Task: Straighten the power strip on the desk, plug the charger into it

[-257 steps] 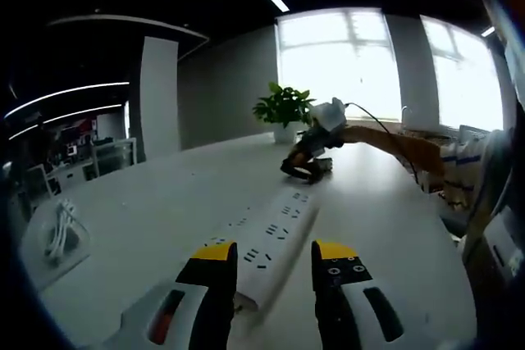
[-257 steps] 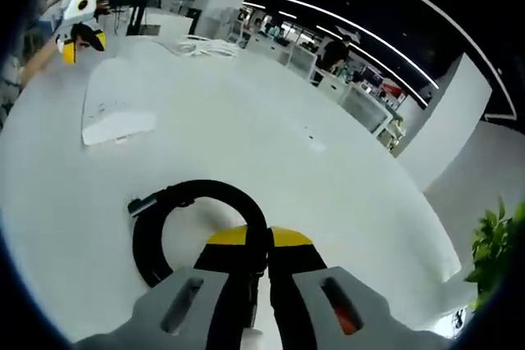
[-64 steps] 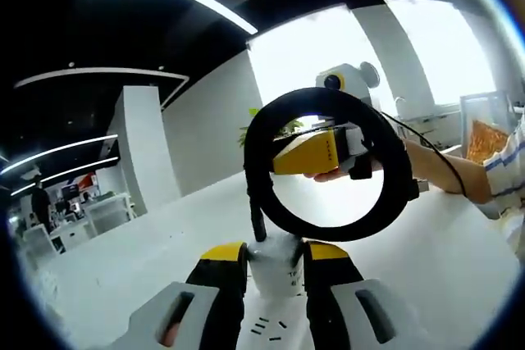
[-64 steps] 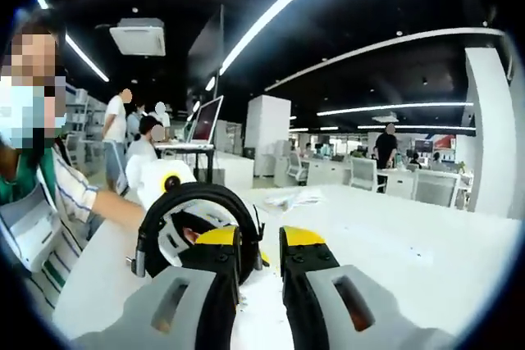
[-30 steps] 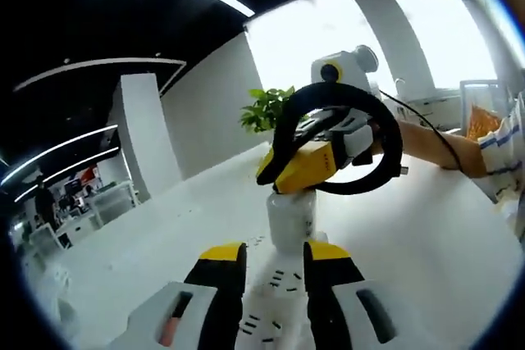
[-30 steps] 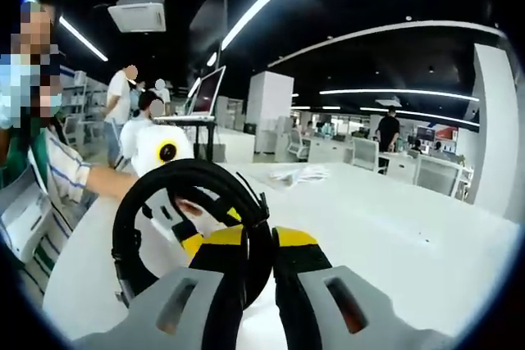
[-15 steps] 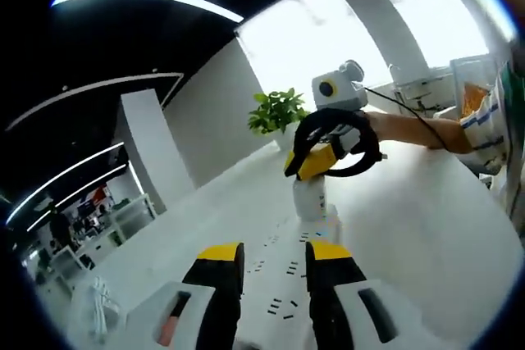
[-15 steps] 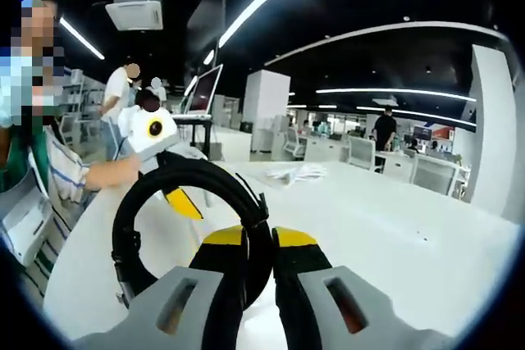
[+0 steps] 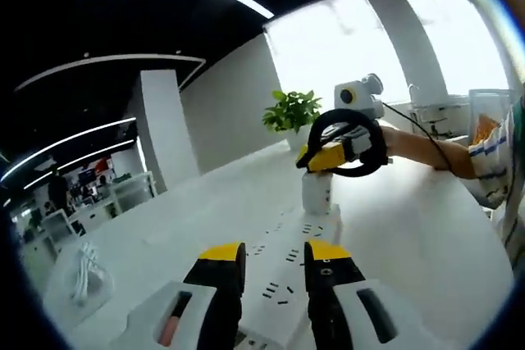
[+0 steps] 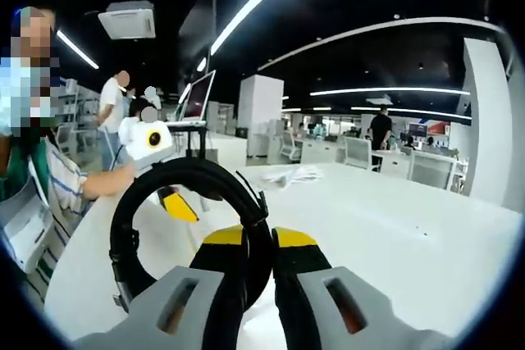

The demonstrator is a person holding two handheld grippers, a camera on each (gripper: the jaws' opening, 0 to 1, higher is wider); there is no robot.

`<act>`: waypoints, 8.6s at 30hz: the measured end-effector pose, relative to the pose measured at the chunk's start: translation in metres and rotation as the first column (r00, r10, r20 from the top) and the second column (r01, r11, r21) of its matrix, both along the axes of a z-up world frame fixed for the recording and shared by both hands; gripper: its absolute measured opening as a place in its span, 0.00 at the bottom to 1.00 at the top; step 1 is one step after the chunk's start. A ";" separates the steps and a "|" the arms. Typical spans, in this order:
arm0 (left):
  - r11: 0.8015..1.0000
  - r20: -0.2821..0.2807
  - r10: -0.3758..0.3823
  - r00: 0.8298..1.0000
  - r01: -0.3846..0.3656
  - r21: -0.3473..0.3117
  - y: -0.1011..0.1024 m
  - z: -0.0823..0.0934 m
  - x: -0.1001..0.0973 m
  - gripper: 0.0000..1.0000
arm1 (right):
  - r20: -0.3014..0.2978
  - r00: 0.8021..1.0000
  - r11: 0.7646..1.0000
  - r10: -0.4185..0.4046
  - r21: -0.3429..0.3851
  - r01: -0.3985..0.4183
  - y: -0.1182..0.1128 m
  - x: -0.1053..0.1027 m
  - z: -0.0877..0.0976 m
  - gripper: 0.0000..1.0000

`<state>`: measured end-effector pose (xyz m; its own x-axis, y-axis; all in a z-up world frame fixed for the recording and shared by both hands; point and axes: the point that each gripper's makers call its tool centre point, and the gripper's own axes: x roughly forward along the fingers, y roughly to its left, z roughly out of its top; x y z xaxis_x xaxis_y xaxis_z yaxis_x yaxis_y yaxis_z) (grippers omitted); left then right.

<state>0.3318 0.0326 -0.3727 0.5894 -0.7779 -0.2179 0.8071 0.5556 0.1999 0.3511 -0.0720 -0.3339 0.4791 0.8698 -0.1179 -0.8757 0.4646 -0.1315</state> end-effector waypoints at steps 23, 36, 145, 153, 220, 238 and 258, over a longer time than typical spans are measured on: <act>0.997 0.046 -0.057 0.997 0.054 0.057 -0.014 -0.001 -0.013 0.29 | -0.019 1.000 1.000 -0.016 -0.014 0.016 0.001 -0.002 -0.003 0.10; 0.997 0.056 -0.061 0.997 0.058 0.054 -0.017 0.002 -0.014 0.29 | 0.007 1.000 0.999 -0.023 -0.041 0.024 0.005 -0.004 -0.005 0.10; 0.996 0.043 -0.072 0.996 0.070 0.057 -0.020 0.003 -0.020 0.29 | 0.069 0.996 0.983 -0.059 -0.172 0.070 -0.005 0.002 -0.010 0.07; 0.997 0.044 -0.071 0.997 0.069 0.045 -0.021 0.006 -0.019 0.29 | 0.116 0.991 0.968 -0.068 -0.231 0.094 0.001 -0.002 -0.010 0.07; 0.997 0.016 -0.063 0.998 0.063 0.050 -0.020 -0.001 -0.016 0.29 | 0.098 0.995 0.974 -0.036 -0.221 0.057 0.001 -0.003 -0.010 0.07; 0.998 0.030 -0.057 0.998 0.055 0.038 -0.017 0.006 -0.017 0.28 | 0.025 0.998 0.914 0.060 -0.402 -0.044 0.003 -0.021 -0.007 0.21; 0.997 0.035 -0.071 0.997 0.071 0.026 -0.019 0.010 -0.023 0.29 | -0.079 0.991 0.422 0.109 -0.899 -0.118 0.006 -0.014 -0.034 0.23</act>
<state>0.3087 0.0133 -0.3626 0.5407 -0.8126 -0.2175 0.8363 0.4915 0.2428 0.3368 -0.0660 -0.3680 0.3800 0.3133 -0.8703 -0.9139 -0.0178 -0.4054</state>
